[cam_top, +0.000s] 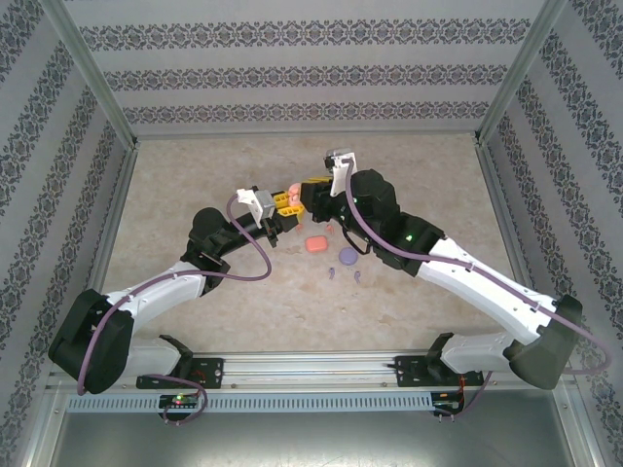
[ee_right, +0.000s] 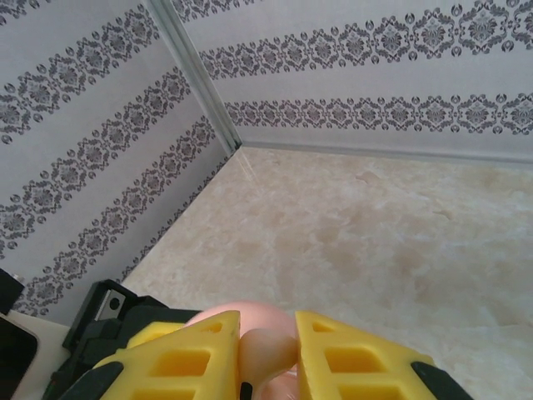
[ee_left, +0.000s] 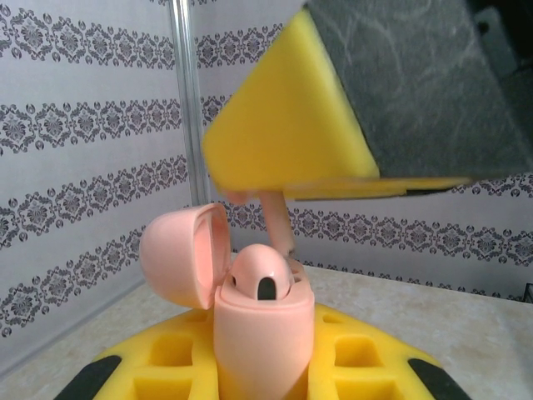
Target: Insert the wireless bluetooth earbuds into the charging case
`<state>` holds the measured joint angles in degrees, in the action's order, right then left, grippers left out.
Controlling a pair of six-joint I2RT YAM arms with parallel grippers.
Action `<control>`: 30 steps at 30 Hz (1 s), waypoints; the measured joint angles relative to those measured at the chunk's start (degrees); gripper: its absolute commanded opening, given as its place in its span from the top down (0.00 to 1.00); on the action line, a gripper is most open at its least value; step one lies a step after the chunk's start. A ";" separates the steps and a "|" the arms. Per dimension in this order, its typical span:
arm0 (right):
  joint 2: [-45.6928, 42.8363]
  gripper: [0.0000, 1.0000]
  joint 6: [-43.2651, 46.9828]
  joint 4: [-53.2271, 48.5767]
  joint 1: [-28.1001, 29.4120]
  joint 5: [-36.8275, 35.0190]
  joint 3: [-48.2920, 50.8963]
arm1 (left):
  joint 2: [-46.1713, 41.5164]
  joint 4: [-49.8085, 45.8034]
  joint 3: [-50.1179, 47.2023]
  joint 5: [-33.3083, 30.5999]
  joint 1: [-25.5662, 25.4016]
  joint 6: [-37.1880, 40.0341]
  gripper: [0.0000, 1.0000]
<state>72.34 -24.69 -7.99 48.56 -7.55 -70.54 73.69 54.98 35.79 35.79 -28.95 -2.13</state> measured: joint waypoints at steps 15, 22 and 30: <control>-3.74 0.77 0.28 1.03 0.09 -0.09 0.42 | 0.00 0.85 0.00 -0.81 0.00 1.42 1.00; -5.22 0.77 -1.99 2.56 0.11 -0.11 5.51 | -0.63 -0.81 0.04 -1.31 -0.02 6.08 1.00; -5.11 0.77 -3.65 5.53 0.46 -0.09 6.32 | -1.92 -3.15 0.15 -1.14 -0.26 9.51 1.00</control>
<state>67.22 -28.34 -2.46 49.01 -7.64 -64.23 71.77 51.83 35.94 34.65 -29.21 7.38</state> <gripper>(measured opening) 0.232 0.195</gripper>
